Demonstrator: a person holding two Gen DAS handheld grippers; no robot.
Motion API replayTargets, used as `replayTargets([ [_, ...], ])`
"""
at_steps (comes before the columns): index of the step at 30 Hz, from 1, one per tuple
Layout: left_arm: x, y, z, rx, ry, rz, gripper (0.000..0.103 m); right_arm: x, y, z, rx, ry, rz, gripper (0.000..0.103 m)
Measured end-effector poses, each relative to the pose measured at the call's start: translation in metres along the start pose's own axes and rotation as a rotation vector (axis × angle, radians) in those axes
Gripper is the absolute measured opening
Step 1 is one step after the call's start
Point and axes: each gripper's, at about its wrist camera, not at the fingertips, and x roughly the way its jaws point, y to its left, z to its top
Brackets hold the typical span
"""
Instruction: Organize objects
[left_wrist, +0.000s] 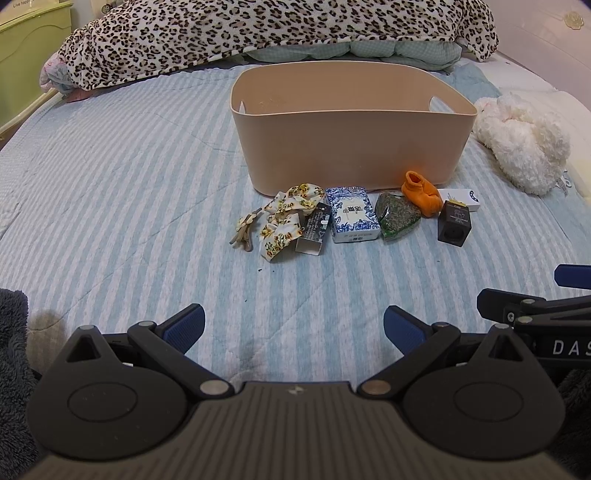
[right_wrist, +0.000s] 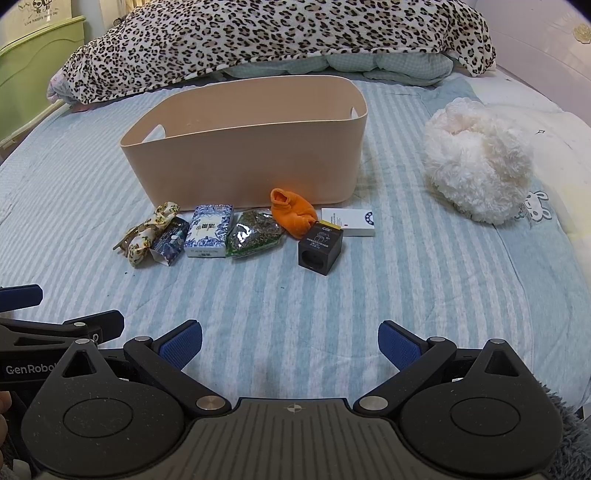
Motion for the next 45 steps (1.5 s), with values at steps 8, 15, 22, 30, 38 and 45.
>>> replayTargets([
  [8, 0.001, 0.0, -0.003, 0.016, -0.002, -0.018, 0.102, -0.001, -0.001, 0.002, -0.002, 0.004, 0.019, 0.103],
  [15, 0.001, 0.0, -0.002, 0.018, -0.002, -0.022, 0.102, 0.001, 0.002, 0.001, -0.003, 0.008, 0.019, 0.103],
  [22, 0.004, 0.0, -0.004, 0.025, -0.001, -0.026, 0.102, 0.002, 0.001, 0.001, -0.004, 0.009, 0.018, 0.103],
  [30, 0.005, 0.003, -0.003, 0.034, -0.002, -0.026, 0.102, 0.003, -0.001, 0.004, 0.0, 0.015, 0.03, 0.103],
  [38, 0.007, 0.003, -0.001, 0.038, -0.002, -0.038, 0.102, 0.004, -0.001, 0.005, 0.002, 0.019, 0.024, 0.103],
  [45, 0.013, 0.003, 0.002, 0.041, 0.005, -0.047, 0.102, 0.008, 0.0, 0.008, -0.008, 0.024, 0.025, 0.103],
])
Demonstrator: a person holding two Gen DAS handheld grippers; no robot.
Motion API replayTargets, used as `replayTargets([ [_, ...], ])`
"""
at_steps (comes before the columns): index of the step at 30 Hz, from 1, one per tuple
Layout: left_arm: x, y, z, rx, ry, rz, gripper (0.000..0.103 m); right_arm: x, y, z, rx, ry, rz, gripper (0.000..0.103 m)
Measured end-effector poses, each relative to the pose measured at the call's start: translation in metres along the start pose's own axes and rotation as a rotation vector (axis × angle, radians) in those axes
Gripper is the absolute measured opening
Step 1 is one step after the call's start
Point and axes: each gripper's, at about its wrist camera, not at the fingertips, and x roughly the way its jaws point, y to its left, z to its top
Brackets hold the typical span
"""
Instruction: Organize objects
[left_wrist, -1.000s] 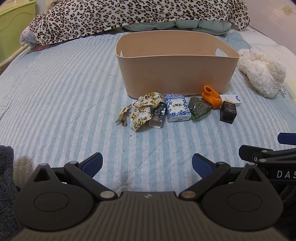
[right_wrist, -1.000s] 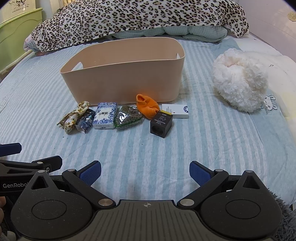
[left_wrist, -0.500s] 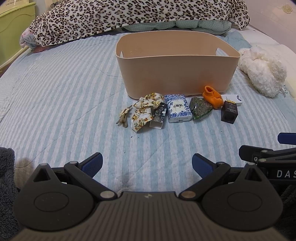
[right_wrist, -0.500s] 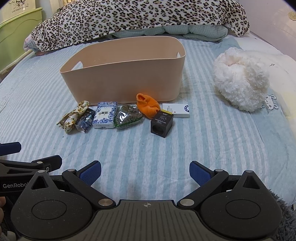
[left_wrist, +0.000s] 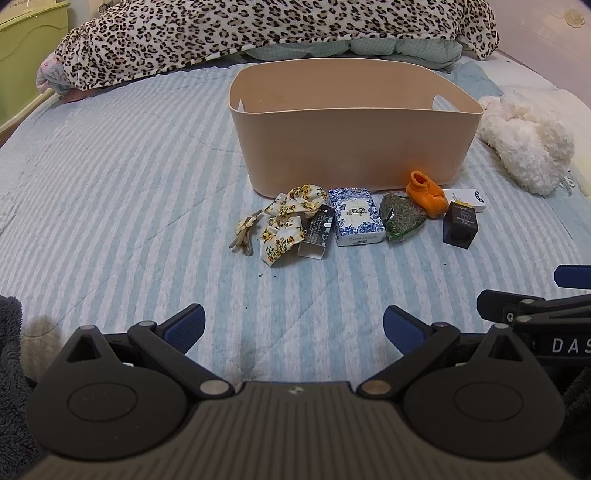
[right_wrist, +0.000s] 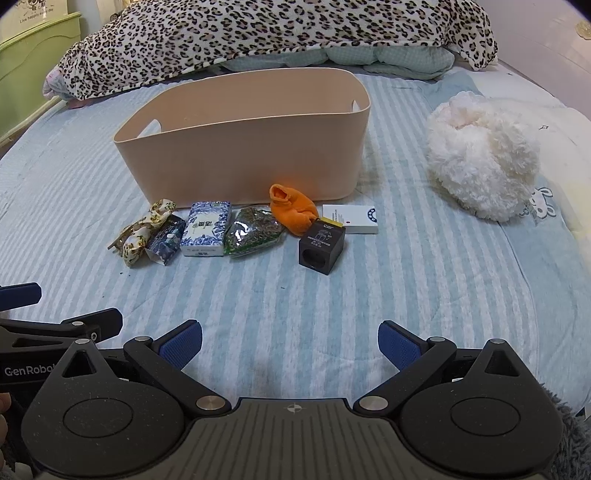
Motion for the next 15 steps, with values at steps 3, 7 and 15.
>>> replayTargets([
  [3, 0.005, 0.001, 0.002, -0.001, 0.008, -0.009, 0.102, 0.003, 0.0, 0.002, -0.002, 0.005, -0.001, 0.103],
  [7, 0.011, 0.003, 0.006, -0.007, 0.012, -0.01, 0.103, 0.01, -0.001, 0.006, -0.003, 0.011, -0.007, 0.103],
  [15, 0.038, 0.015, 0.023, -0.041, 0.035, 0.0, 0.103, 0.023, -0.006, 0.025, -0.015, 0.01, -0.016, 0.103],
])
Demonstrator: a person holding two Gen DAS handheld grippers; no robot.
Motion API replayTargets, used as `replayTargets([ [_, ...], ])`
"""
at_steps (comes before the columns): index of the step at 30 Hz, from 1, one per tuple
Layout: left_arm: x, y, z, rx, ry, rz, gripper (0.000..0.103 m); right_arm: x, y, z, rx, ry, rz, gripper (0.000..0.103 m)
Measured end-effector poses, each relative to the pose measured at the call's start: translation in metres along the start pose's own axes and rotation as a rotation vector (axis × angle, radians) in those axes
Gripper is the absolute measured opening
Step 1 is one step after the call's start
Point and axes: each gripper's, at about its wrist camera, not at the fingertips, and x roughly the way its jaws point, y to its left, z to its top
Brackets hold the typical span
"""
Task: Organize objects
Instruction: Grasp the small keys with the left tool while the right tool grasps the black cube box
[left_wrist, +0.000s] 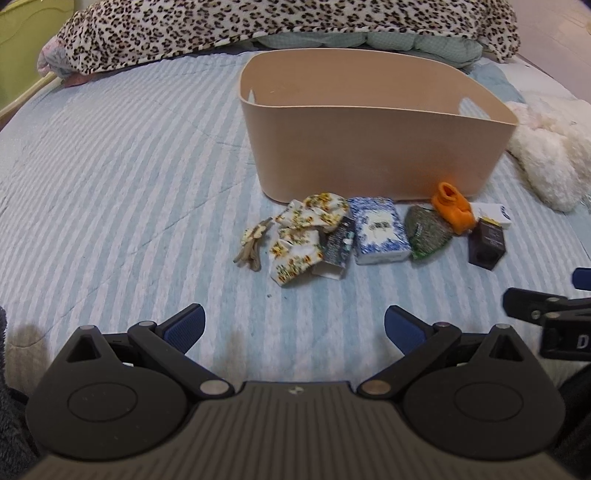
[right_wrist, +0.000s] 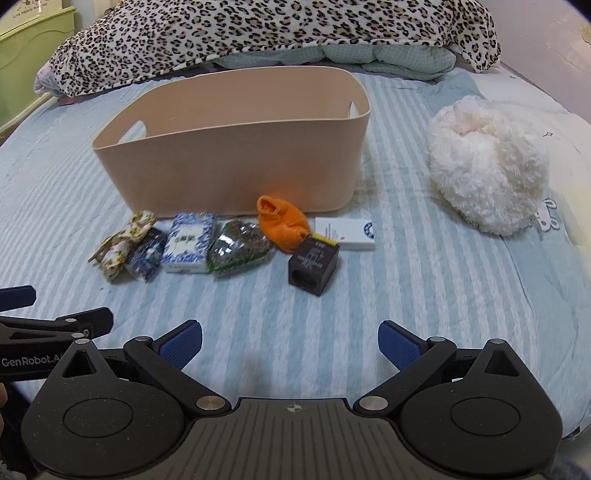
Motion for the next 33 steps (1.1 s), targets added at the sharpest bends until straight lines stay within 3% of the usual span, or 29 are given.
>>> replayTargets([
  [11, 0.049, 0.031, 0.024, -0.029, 0.03, 0.044, 0.103, 0.037, -0.014, 0.028, 0.029, 0.027, -0.044, 0.103],
  [20, 0.072, 0.058, 0.046, -0.063, 0.024, 0.07, 0.103, 0.076, -0.018, 0.032, 0.072, 0.09, -0.062, 0.103],
  [26, 0.057, 0.072, 0.049, -0.093, 0.047, -0.025, 0.103, 0.086, -0.022, 0.033, 0.114, 0.099, -0.07, 0.103],
  [33, 0.04, 0.088, 0.051, -0.107, -0.005, 0.023, 0.103, 0.087, -0.015, 0.035, 0.109, 0.085, -0.075, 0.103],
])
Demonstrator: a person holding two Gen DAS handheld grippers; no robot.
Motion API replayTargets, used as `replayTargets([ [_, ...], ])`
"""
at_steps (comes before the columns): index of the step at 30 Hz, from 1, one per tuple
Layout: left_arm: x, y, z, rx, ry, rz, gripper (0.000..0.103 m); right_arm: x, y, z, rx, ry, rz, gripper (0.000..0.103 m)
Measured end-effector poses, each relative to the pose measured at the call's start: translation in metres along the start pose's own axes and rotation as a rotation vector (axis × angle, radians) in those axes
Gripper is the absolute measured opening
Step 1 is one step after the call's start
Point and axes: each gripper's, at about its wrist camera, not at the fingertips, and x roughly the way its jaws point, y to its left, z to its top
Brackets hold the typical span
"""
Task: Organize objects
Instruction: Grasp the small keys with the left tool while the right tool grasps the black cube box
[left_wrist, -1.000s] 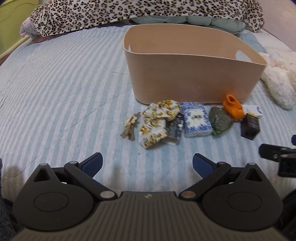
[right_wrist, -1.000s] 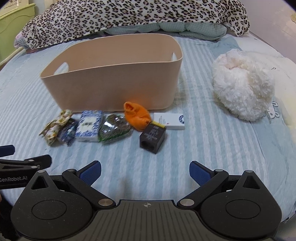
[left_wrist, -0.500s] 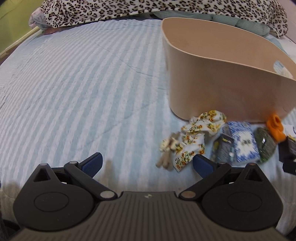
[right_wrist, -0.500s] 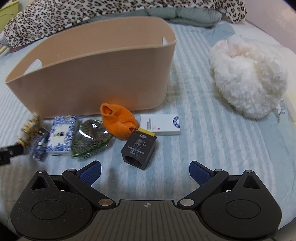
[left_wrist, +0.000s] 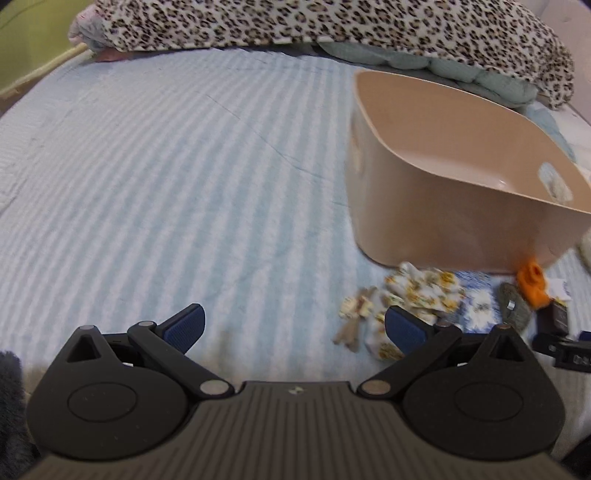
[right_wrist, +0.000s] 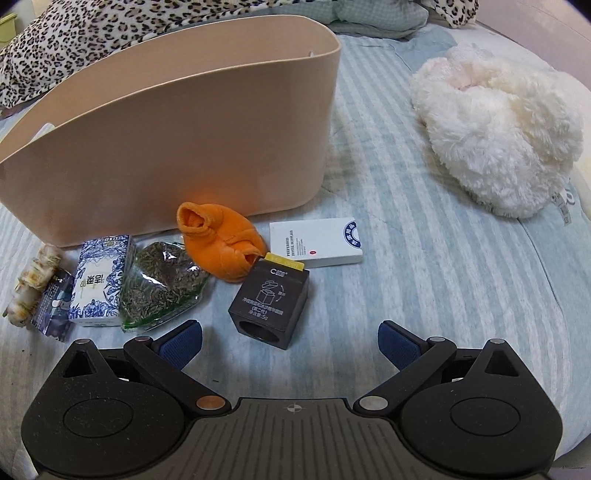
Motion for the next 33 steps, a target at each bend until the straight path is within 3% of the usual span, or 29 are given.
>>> replayTargets([
  [10, 0.041, -0.01, -0.009, 0.067, 0.082, 0.005, 0.101, -0.001, 0.0, 0.002, 0.014, -0.024, 0.009, 0.095],
  [14, 0.049, -0.013, -0.015, 0.109, 0.064, 0.004, 0.101, 0.003, 0.001, 0.003, 0.006, -0.026, 0.008, 0.084],
  [19, 0.048, -0.018, -0.018, 0.151, 0.036, -0.033, 0.084, 0.006, 0.002, 0.003, 0.008, -0.033, -0.002, 0.068],
  [22, 0.043, -0.023, -0.02, 0.177, 0.024, -0.064, 0.07, 0.005, 0.001, 0.003, 0.015, -0.044, 0.009, 0.052],
  [24, 0.04, -0.027, -0.021, 0.204, 0.016, -0.084, 0.053, 0.006, 0.001, 0.002, 0.011, -0.045, 0.012, 0.031],
  [28, 0.037, -0.033, -0.021, 0.203, 0.022, -0.116, 0.014, 0.004, 0.003, 0.002, 0.006, -0.048, 0.021, 0.03],
  [33, 0.029, -0.03, -0.021, 0.177, 0.031, -0.124, 0.013, -0.003, 0.004, -0.003, 0.014, -0.032, 0.052, 0.03],
])
